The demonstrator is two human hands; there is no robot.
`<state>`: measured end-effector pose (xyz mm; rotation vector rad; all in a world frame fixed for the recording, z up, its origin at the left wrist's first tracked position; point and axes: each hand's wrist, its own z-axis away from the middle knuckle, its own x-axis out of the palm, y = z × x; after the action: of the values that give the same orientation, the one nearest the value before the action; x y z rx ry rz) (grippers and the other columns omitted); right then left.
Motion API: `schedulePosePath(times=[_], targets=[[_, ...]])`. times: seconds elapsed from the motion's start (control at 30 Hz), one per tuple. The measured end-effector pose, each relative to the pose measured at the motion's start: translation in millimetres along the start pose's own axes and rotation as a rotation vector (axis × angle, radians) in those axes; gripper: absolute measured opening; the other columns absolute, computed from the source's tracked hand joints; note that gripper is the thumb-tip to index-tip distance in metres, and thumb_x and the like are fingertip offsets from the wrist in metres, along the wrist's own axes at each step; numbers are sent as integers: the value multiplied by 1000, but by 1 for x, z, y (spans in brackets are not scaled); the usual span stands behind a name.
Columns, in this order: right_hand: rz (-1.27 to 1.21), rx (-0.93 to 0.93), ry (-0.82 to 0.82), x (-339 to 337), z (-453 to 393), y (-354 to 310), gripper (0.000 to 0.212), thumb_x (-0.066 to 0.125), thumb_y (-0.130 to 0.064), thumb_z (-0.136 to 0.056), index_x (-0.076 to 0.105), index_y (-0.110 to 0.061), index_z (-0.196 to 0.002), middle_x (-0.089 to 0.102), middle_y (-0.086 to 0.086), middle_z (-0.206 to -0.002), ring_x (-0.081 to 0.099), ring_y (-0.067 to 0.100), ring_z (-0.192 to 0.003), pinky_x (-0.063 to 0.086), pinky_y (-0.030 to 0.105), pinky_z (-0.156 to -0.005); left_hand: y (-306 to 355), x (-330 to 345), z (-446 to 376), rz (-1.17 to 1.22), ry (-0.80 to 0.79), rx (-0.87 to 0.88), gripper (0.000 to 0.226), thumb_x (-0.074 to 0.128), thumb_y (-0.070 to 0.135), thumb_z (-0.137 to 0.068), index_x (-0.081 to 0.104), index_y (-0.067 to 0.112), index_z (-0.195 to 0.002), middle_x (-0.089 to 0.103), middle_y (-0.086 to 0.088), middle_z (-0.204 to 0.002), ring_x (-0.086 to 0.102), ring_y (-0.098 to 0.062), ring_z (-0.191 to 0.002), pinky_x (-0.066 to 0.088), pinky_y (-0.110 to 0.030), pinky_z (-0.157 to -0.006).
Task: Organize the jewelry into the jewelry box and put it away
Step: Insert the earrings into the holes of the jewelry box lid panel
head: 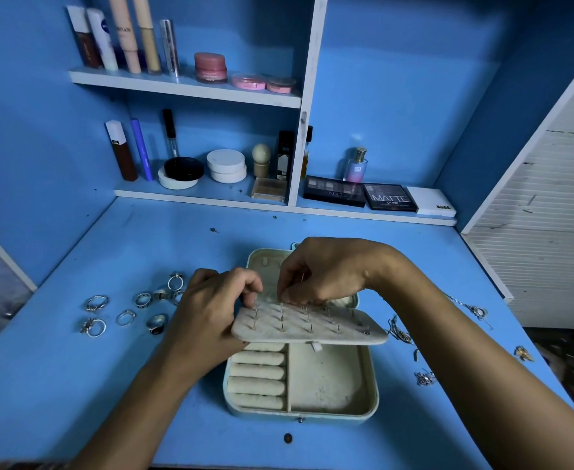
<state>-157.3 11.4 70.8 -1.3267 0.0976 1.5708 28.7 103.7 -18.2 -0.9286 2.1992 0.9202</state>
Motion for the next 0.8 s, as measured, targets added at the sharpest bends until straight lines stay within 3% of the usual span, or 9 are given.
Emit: schedulePosePath(times=[0.17, 0.53, 0.63, 0.73, 0.8], targets=[[77, -1, 11, 2, 1, -4, 7, 66, -28, -91, 72, -28, -94, 66, -18, -76, 60, -3, -70, 48, 19, -68, -1, 1, -1, -7, 20, 2, 71, 81, -12, -45, 47, 23, -96, 58, 11, -73, 49, -2, -74, 36, -27, -78], [154, -1, -9, 5, 1, -10, 9, 64, -27, -92, 71, -27, -97, 67, -15, -84, 64, 5, -83, 56, 29, -79, -4, 3, 1, -33, 37, 18, 71, 83, -9, -46, 47, 23, -98, 57, 12, -74, 53, -2, -71, 36, -35, -77], [130, -10, -6, 4, 0, -7, 7, 64, -27, -92, 70, -29, -94, 66, -17, -81, 62, 1, -79, 52, 23, -72, -3, 4, 1, -35, 58, 15, 66, 81, -6, -49, 48, 22, -98, 57, 12, -74, 53, -2, -72, 36, -33, -77], [71, -20, 21, 1, 2, -2, 9, 65, -26, -92, 72, -29, -95, 68, -17, -80, 62, -4, -71, 49, 18, -67, -1, 4, -2, -14, 118, -12, 45, 71, 12, -60, 47, 23, -96, 59, 11, -73, 52, -3, -72, 37, -28, -78], [-109, -16, 40, -2, 6, 4, 15, 61, -19, -95, 72, -24, -104, 72, -9, -87, 67, 2, -77, 58, 23, -73, 1, 5, -5, 5, 154, -17, 34, 65, 27, -68, 46, 22, -95, 59, 9, -72, 52, -5, -72, 37, -23, -80]])
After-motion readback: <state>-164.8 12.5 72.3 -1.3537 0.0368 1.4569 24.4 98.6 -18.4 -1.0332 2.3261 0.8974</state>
